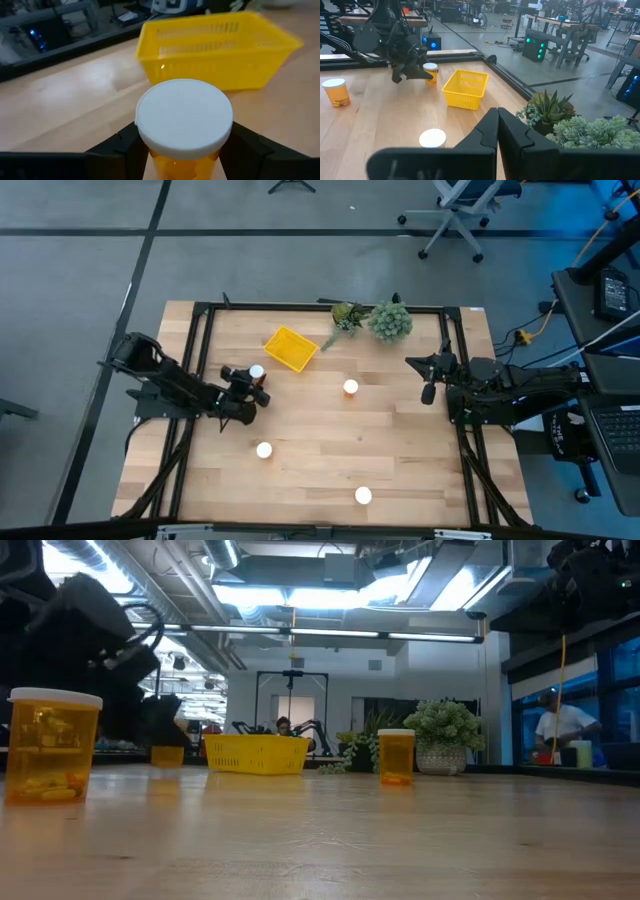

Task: Pick and place pill bottles into a basket
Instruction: Put the orange pill bottle into the yellow bin

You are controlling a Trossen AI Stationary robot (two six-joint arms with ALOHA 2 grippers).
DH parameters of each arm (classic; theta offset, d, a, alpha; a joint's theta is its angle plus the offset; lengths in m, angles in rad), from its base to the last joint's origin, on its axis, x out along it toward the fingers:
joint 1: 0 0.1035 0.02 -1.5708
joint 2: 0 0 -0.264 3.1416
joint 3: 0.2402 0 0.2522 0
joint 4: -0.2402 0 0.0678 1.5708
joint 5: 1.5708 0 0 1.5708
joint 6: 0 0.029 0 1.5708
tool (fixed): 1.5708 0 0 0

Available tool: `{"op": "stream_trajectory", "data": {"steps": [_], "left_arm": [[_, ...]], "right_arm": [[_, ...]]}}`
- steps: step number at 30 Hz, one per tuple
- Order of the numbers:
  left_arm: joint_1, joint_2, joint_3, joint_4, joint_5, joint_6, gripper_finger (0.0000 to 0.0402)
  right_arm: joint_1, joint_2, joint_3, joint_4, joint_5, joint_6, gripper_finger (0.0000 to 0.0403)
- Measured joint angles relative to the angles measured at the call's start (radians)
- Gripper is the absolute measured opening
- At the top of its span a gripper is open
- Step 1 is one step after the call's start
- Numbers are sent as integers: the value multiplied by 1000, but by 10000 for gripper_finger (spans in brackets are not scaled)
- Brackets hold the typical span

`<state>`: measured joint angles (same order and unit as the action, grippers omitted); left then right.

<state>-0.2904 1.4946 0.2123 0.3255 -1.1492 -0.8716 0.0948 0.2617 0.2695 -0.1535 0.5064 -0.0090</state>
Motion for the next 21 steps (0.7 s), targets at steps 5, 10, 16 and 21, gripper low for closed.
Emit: {"op": "stream_trajectory", "data": {"steps": [5,10,16,21], "left_arm": [[-34,-132,0,0,4,115,195],[-61,-303,0,1,89,268,196],[-62,-499,0,1,272,468,196],[-62,-620,0,4,307,579,196]], "right_arm": [[0,0,0,-1,0,0,10],[0,0,0,-1,0,0,10],[0,0,0,-1,0,0,10],[0,0,0,-1,0,0,10]]}}
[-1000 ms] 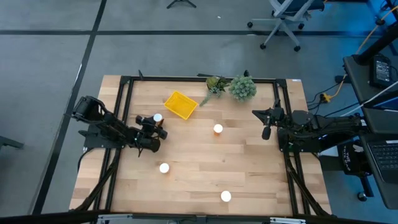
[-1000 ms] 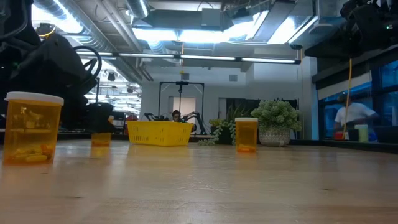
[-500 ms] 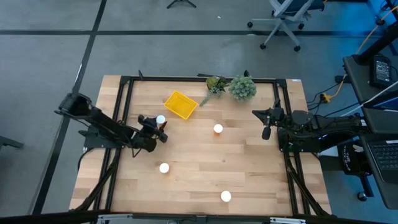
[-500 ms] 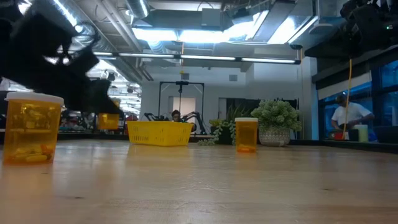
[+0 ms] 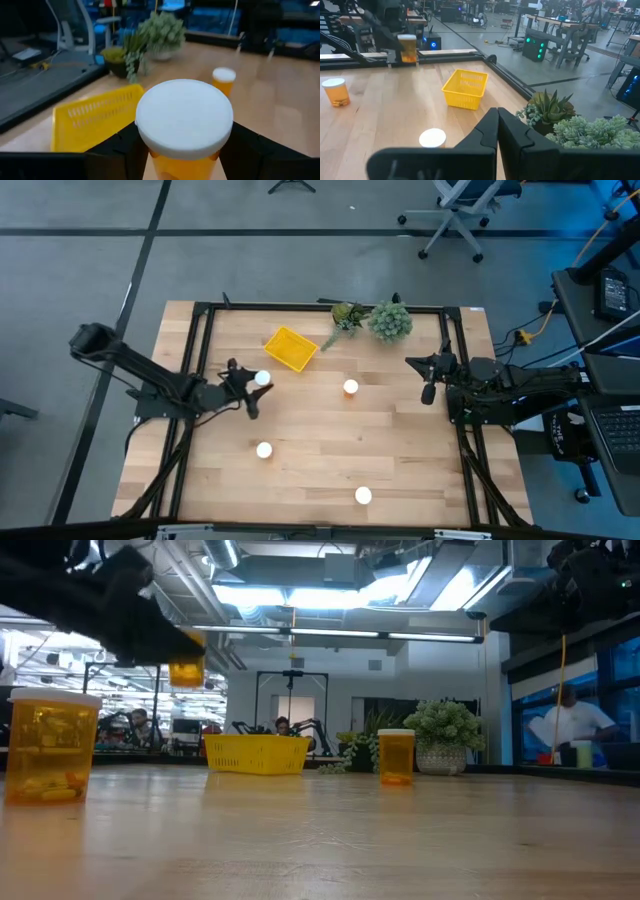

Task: Pick and place pill bottles into a basket
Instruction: Put the orange pill bottle into the yellow bin

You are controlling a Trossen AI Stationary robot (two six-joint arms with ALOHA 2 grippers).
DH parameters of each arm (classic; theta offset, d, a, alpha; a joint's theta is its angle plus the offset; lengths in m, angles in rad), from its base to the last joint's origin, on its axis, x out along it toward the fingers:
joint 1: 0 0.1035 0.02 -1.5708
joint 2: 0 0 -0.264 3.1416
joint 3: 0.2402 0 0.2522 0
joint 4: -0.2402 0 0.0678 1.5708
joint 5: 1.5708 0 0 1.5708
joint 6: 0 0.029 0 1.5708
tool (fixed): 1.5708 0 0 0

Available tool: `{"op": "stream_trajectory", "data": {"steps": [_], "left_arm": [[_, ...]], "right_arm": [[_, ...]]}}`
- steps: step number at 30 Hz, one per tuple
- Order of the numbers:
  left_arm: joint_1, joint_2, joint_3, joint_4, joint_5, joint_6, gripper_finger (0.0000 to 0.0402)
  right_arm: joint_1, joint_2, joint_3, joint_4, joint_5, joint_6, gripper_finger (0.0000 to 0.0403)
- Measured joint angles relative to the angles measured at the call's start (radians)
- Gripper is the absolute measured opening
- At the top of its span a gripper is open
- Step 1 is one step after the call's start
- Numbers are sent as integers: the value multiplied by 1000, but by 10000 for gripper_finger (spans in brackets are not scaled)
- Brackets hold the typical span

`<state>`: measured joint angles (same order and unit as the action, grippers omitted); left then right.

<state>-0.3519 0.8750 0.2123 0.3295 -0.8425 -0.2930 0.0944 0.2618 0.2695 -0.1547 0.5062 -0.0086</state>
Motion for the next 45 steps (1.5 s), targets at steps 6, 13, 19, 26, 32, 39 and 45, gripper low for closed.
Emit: {"op": "stream_trajectory", "data": {"steps": [6,13,19,26,32,39,45], "left_arm": [[0,-66,35,11,55,83,196],[11,-60,106,1,55,175,196],[101,-59,136,-71,100,115,196],[278,-22,181,-79,272,119,196],[429,58,237,-81,396,166,196],[575,139,334,-80,546,248,196],[665,160,388,-98,655,294,196]], "right_arm": [[0,0,0,0,0,5,10],[0,0,0,0,0,6,10],[0,0,0,0,0,7,10],[0,0,0,0,-1,7,10],[0,0,0,1,0,7,10],[0,0,0,1,0,5,10],[0,0,0,1,0,5,10]]}}
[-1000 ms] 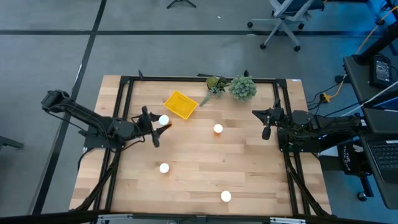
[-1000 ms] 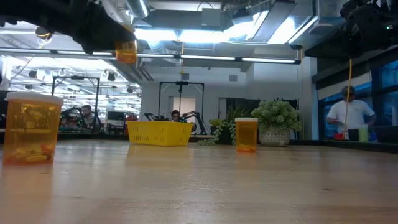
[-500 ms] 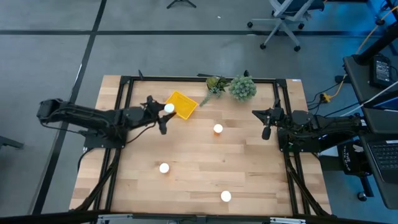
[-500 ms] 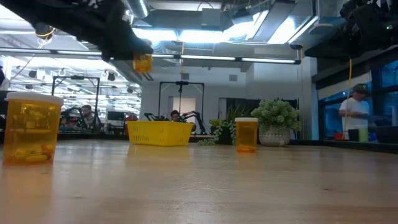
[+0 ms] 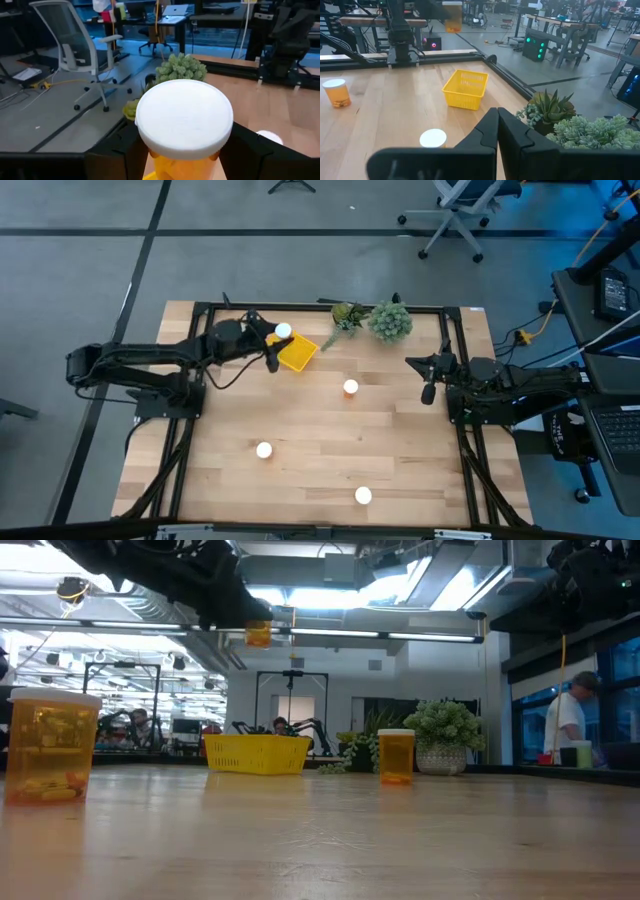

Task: Pick and place pill bottles into a basket
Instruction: Put the orange pill bottle into the yellow bin

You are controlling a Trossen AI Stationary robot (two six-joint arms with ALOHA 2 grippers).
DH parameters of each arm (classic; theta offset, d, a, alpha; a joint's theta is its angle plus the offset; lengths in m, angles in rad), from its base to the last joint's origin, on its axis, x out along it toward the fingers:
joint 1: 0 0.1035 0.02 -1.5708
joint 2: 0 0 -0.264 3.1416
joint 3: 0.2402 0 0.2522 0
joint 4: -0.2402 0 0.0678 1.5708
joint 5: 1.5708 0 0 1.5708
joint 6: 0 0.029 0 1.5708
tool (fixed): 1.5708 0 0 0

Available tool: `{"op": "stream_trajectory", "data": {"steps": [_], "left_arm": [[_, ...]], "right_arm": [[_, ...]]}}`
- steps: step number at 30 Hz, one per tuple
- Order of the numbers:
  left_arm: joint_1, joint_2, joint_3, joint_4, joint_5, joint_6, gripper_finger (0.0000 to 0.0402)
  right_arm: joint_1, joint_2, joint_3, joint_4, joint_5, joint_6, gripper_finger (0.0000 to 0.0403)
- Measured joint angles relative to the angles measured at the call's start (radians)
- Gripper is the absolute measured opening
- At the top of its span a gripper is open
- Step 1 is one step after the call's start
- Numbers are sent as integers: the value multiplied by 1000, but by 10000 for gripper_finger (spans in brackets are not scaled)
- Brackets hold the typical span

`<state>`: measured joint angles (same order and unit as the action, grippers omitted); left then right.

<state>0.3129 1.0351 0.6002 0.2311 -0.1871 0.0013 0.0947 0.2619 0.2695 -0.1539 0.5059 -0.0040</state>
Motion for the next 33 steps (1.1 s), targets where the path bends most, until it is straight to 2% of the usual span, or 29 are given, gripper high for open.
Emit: {"op": "stream_trajectory", "data": {"steps": [6,14,24,33], "left_arm": [[64,0,2,-37,51,26,196],[120,13,-3,-56,51,43,196],[171,179,-5,8,113,44,196],[180,250,-5,-23,126,17,196]], "right_arm": [[0,0,0,0,0,-2,10],[0,0,0,0,0,-31,10],[0,0,0,43,1,-63,10],[0,0,0,55,1,-93,10]]}}
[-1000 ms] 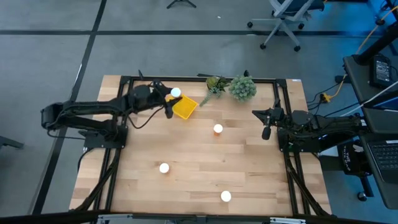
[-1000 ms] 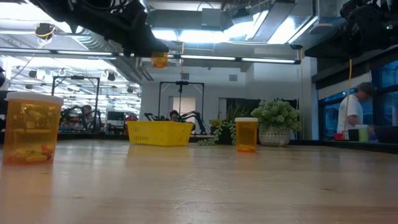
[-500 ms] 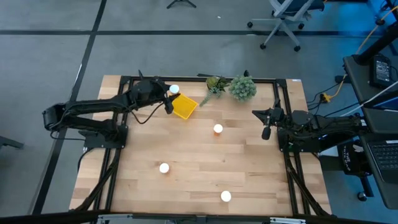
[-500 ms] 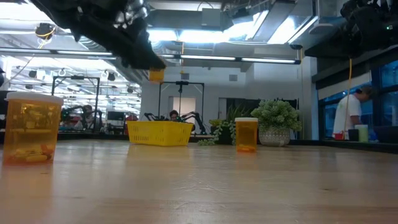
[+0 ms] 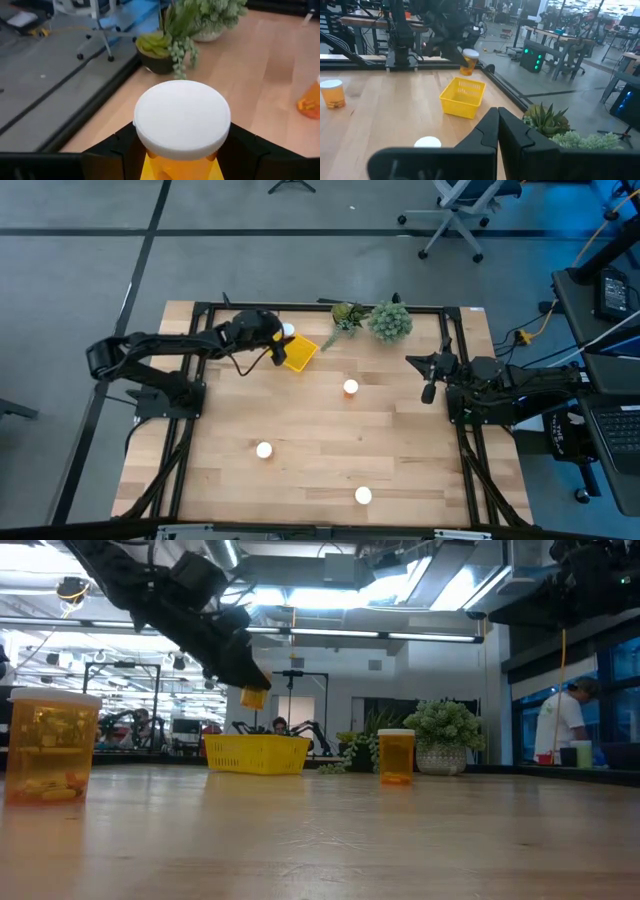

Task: Pick and place pill bottles into a basket
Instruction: Put the orange pill bottle into the yellow bin

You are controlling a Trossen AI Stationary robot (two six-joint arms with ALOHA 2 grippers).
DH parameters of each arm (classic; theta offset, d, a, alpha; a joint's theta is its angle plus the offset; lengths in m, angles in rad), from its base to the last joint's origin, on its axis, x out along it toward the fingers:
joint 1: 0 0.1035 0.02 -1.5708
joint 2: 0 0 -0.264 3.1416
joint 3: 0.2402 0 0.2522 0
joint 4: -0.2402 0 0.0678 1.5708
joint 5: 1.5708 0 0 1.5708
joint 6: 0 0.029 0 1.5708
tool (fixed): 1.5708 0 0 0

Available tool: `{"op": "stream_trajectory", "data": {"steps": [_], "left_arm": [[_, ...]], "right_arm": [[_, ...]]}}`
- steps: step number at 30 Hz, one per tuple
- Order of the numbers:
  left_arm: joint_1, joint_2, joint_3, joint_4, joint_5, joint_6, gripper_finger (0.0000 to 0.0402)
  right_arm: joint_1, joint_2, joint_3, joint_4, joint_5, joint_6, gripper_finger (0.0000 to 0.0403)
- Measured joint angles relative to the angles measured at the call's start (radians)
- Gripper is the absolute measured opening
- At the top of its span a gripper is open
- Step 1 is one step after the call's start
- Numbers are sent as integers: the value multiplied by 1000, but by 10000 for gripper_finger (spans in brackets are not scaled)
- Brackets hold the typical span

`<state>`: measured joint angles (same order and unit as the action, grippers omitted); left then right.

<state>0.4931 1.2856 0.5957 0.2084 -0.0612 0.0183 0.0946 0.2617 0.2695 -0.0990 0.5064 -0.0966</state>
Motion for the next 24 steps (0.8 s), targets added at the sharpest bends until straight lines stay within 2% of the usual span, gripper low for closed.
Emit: {"op": "stream_trajectory", "data": {"steps": [4,20,24], "left_arm": [[0,41,0,-3,25,-6,196],[61,140,0,27,18,-13,196],[60,172,0,92,23,-15,196]], "right_arm": [[0,0,0,9,0,-17,10],[0,0,0,10,0,-12,10],[0,0,0,10,-1,-11,10]]}}
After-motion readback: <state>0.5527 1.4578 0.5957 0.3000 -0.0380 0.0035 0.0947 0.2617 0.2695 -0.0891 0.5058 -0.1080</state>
